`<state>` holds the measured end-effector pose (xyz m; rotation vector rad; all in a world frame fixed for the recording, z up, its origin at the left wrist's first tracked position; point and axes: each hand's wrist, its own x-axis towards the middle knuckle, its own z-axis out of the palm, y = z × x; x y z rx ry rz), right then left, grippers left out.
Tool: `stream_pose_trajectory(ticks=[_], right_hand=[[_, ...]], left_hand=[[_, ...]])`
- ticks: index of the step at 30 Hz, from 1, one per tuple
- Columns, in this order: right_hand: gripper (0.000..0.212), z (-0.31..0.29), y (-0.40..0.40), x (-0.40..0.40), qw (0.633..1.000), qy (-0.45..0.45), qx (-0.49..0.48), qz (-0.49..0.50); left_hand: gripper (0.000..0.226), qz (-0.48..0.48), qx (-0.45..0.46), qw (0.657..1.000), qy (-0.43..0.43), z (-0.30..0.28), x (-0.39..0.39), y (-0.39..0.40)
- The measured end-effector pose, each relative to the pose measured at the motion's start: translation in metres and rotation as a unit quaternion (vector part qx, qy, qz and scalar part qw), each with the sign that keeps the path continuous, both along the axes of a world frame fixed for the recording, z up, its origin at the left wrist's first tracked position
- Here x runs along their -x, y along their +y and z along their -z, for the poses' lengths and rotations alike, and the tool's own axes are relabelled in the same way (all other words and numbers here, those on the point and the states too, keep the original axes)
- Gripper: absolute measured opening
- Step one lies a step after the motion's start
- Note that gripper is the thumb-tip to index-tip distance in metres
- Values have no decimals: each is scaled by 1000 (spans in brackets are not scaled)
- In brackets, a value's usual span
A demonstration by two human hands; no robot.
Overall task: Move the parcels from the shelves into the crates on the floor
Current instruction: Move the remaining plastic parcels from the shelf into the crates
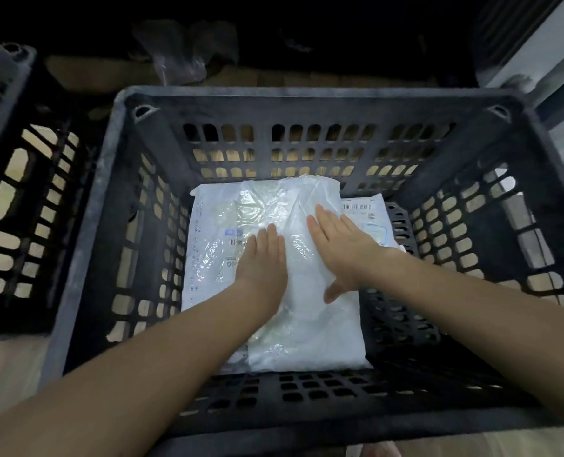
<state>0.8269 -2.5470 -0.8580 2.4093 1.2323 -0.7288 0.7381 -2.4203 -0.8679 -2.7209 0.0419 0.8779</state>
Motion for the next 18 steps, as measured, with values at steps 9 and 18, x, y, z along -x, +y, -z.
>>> stream_pose_trajectory(ticks=[9, 18], right_hand=[[145, 8, -10, 21, 999, 49, 8, 19], [144, 16, -8, 30, 1000, -10, 22, 18]], left_hand=[[121, 28, -16, 999, 21, 9, 17, -2], [121, 39, 9, 999, 14, 12, 23, 10]])
